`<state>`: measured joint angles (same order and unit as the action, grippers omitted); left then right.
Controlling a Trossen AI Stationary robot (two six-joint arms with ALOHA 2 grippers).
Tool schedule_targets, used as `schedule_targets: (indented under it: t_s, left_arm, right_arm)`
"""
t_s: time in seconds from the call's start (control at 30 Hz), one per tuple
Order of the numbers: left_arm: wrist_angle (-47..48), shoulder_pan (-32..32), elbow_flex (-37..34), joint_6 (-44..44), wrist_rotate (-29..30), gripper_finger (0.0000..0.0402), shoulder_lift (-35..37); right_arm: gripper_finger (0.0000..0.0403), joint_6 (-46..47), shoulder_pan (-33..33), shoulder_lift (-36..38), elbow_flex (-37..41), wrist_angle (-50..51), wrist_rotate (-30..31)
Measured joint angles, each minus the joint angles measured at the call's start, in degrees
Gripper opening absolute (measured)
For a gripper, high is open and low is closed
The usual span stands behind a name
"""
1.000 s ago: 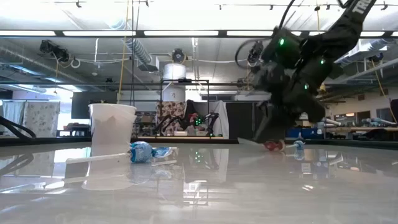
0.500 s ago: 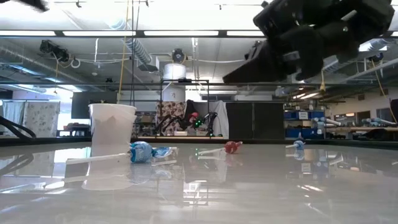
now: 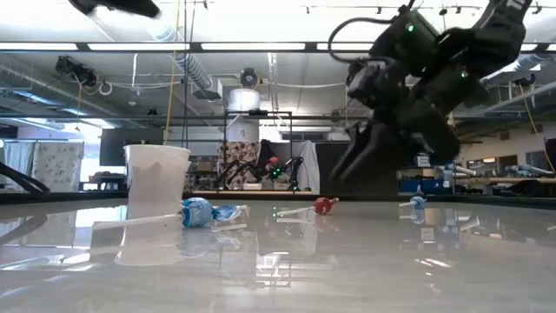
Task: Sort candy by brand, put in halloween buckets
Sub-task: Put the middle blue sucker into the left orange bucket
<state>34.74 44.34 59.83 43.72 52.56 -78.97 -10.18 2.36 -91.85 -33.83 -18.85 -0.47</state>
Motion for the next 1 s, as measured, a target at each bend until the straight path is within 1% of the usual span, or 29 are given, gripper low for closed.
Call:
schedule_targets:
  t_s: [0.07, 0.13, 0.2, 0.33, 0.47, 0.6, 0.8, 0.9, 1.0]
  left_arm:
    - [-4.0, -2.1, -1.4, -3.0, -0.5, 0.0225, -1.3]
    - [-7.9, -4.3, -2.6, -5.5, -2.4, 0.0225, -2.6]
    - [-10.2, -6.4, -3.7, -7.5, -3.9, 0.0225, -3.9]
    - [-15.1, -9.4, -4.9, -9.8, -4.3, 0.0225, -6.5]
    - [-17.8, -11.6, -4.9, -12.0, -7.0, 0.0225, -9.5]
    - [-20.3, -13.0, -4.9, -12.2, -8.7, 0.0225, -12.7]
    - [-23.9, -14.8, -4.9, -12.6, -10.2, 0.0225, -16.9]
    - [-28.2, -15.7, -4.9, -14.8, -10.2, 0.0225, -18.9]
    - [-34.2, -17.0, -4.9, -18.1, -11.2, 0.0225, -21.4]
  right_arm:
    - [0.0174, 0.0, -0.3, -2.1, 0.0, 0.0, -2.0]
    - [0.0176, -0.1, -0.3, -4.9, 0.0, -1.0, -2.1]
    - [0.0174, 0.0, -0.4, -6.8, 0.0, -2.7, -2.1]
    - [0.0163, 0.9, -0.6, -9.1, -1.1, -4.9, -1.9]
    - [0.0156, 1.2, -0.8, -8.8, -1.2, -5.5, -1.8]
    - [0.0151, 1.3, -1.4, -7.7, -1.2, -5.7, -1.9]
    - [0.0150, 2.7, -3.0, -7.6, -1.2, -5.8, -5.2]
    - [0.0150, 3.2, -3.1, -7.6, -1.2, -5.9, -5.5]
    - [0.0150, 5.8, -2.7, -7.6, -1.2, -5.9, -6.3]
